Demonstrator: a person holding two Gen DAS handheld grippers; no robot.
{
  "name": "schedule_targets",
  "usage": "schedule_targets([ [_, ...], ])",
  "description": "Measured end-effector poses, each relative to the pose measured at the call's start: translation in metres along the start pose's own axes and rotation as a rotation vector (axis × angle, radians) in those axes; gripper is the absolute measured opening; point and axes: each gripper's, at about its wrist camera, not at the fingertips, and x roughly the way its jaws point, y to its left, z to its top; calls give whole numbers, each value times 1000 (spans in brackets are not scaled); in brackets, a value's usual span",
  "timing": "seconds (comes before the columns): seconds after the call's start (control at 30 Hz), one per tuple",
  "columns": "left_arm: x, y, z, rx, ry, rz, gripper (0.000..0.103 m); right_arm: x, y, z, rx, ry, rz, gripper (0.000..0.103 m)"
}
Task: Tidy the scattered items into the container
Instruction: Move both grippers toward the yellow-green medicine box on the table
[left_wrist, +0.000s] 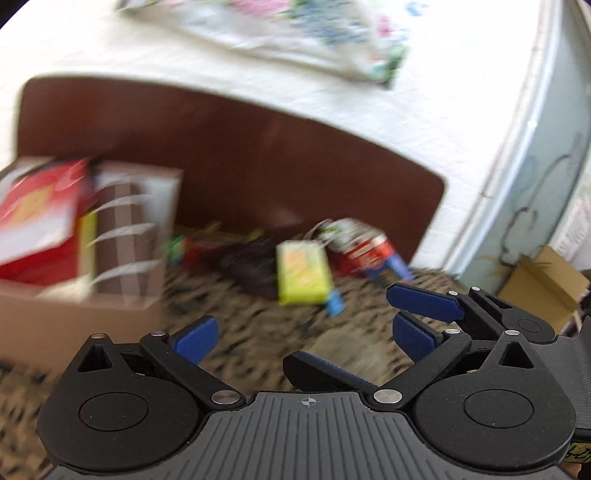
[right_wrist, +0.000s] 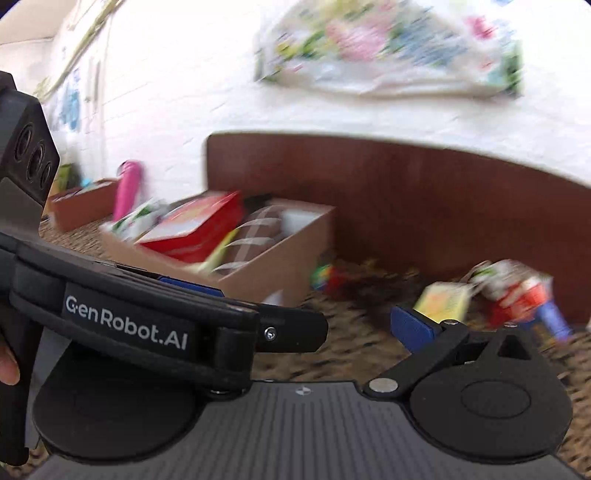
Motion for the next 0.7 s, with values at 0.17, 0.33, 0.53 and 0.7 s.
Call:
schedule_targets([
  [0.17, 55, -22, 14, 27, 24, -94, 103, 3, -48, -4, 2, -33, -102, 102],
  [0.33, 113, -30, 22, 50, 99, -135, 103, 32, -96, -16, 74, 12, -77, 97],
  [0.53, 161, -19, 25, 63, 126, -128, 103, 72, -127, -26, 123, 47, -14, 93],
  [0.7, 198, 10, 20, -59, 186, -112, 102, 100, -144, -38, 109, 115, -10, 90],
])
